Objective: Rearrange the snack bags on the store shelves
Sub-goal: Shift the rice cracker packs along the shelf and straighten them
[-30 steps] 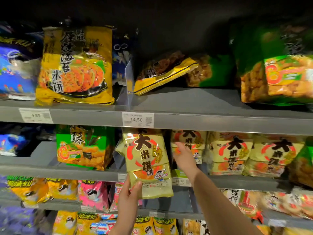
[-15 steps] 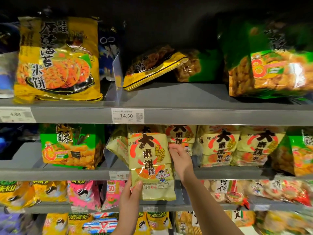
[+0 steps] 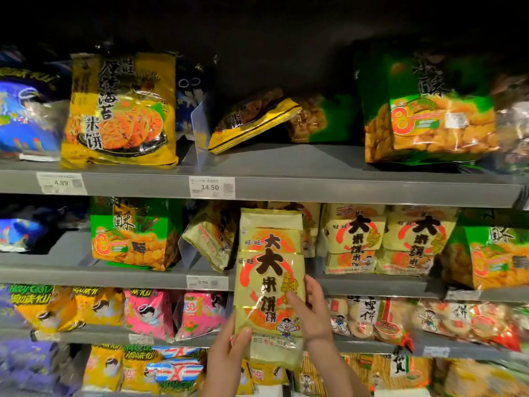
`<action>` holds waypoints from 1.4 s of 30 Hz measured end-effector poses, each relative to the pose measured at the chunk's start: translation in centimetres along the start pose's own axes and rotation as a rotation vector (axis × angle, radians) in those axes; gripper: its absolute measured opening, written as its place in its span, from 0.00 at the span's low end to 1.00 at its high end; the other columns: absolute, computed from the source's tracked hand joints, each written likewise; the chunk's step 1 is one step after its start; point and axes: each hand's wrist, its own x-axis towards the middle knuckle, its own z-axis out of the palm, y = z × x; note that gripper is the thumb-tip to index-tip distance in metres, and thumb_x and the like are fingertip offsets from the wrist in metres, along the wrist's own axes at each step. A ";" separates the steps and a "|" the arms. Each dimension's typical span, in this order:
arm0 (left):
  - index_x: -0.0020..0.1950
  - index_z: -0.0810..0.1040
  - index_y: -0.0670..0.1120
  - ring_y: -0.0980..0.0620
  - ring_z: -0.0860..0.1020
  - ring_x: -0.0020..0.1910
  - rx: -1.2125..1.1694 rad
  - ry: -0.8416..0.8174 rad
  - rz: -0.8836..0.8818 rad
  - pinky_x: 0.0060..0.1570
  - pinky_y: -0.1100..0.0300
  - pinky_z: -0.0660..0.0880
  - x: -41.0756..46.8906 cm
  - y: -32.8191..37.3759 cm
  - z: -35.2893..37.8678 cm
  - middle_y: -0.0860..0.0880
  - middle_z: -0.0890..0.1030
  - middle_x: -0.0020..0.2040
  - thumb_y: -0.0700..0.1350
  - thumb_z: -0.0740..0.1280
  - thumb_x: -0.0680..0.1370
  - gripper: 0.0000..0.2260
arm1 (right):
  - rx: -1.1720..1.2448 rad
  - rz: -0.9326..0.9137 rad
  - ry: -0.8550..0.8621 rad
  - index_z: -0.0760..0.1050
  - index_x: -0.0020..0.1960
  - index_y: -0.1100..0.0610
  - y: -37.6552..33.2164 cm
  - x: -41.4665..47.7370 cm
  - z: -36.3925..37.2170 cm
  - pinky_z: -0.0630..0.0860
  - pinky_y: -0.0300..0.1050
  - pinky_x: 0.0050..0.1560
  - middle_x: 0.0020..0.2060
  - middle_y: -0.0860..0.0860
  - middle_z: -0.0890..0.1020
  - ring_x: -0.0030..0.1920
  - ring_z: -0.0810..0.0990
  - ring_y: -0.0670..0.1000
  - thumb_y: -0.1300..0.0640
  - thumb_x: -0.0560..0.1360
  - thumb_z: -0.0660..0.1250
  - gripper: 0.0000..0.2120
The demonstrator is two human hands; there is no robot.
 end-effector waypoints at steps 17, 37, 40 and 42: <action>0.58 0.78 0.54 0.55 0.77 0.46 0.185 0.223 0.170 0.42 0.61 0.70 9.0 5.6 8.5 0.53 0.82 0.49 0.46 0.65 0.76 0.12 | -0.187 -0.055 0.238 0.64 0.67 0.48 0.9 3.7 -3.6 0.70 0.46 0.64 0.63 0.45 0.71 0.62 0.71 0.46 0.45 0.66 0.75 0.34; 0.70 0.66 0.54 0.59 0.74 0.48 0.470 0.074 0.344 0.41 0.71 0.67 10.3 3.9 7.9 0.53 0.74 0.55 0.42 0.60 0.79 0.20 | -0.238 0.066 0.025 0.66 0.70 0.50 2.4 8.1 0.0 0.69 0.45 0.66 0.69 0.47 0.68 0.65 0.70 0.48 0.66 0.77 0.59 0.24; 0.72 0.63 0.56 0.60 0.73 0.47 0.489 0.021 0.327 0.43 0.69 0.66 10.9 4.3 8.2 0.50 0.77 0.55 0.42 0.59 0.79 0.22 | -0.520 -0.074 0.057 0.66 0.69 0.55 2.0 8.2 0.0 0.70 0.43 0.65 0.69 0.49 0.65 0.63 0.71 0.49 0.66 0.74 0.61 0.24; 0.72 0.62 0.56 0.59 0.73 0.46 0.500 0.024 0.323 0.43 0.68 0.67 11.3 4.6 8.2 0.49 0.79 0.53 0.41 0.59 0.79 0.22 | -0.668 -0.119 0.013 0.65 0.70 0.53 1.9 8.2 0.1 0.68 0.42 0.67 0.71 0.49 0.64 0.66 0.69 0.49 0.65 0.74 0.62 0.25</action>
